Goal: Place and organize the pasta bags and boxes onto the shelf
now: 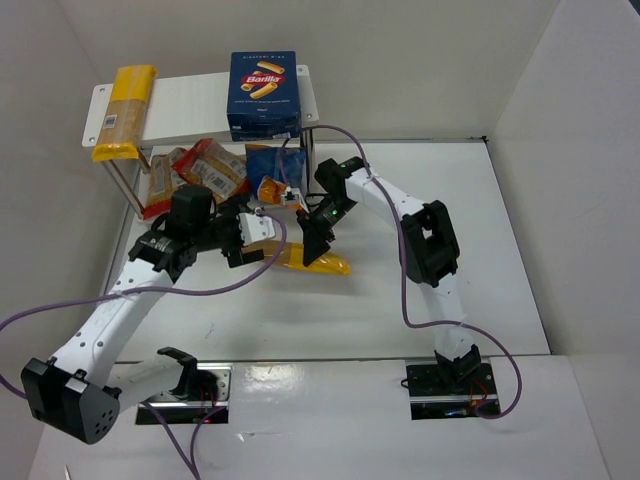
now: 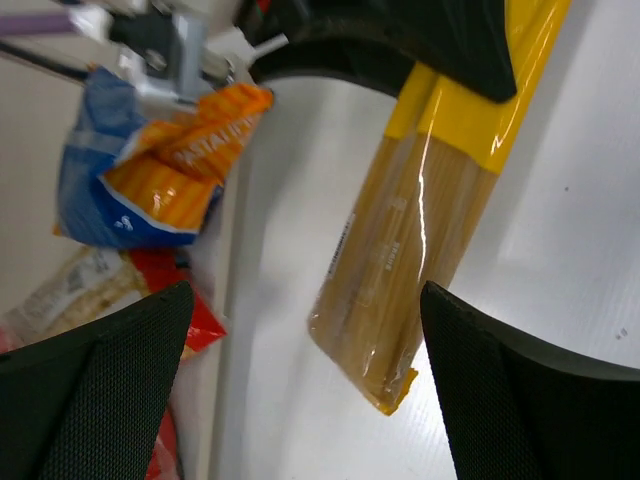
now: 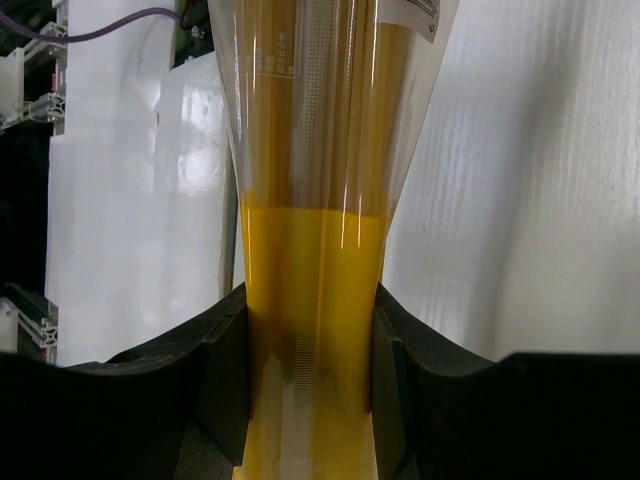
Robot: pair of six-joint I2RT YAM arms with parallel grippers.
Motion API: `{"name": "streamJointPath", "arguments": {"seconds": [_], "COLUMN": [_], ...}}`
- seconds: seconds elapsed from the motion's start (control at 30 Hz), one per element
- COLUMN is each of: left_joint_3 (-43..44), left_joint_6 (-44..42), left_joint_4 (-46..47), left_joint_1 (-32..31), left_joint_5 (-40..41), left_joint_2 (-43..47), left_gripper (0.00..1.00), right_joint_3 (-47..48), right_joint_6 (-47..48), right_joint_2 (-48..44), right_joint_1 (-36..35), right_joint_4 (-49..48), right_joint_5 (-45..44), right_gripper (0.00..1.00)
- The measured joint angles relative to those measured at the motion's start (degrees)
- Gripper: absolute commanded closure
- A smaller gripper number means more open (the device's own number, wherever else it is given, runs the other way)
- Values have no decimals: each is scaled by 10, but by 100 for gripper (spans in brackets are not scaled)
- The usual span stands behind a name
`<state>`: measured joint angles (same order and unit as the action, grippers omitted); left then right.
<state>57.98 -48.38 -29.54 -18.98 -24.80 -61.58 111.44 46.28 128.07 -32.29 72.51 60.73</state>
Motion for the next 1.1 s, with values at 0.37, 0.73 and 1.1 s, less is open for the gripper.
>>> {"name": "streamJointPath", "arguments": {"seconds": [0.37, 0.73, 1.1], "left_joint_3": [-44, -152, -229], "left_joint_6": [-1, -12, -13], "left_joint_4": [13, 123, 274], "left_joint_1": [-116, -198, -248], "left_joint_5": [61, 210, 315], "left_joint_2": [21, 24, 28], "left_gripper": [1, 1, 1], "right_joint_3": [0, 1, 1], "right_joint_6": [-2, -4, -4], "right_joint_2": [9, 11, 11], "right_joint_1": [13, 18, 20], "right_joint_4": [2, 2, 3], "right_joint_5": [-17, -18, -18], "right_gripper": [100, 100, 100]}}
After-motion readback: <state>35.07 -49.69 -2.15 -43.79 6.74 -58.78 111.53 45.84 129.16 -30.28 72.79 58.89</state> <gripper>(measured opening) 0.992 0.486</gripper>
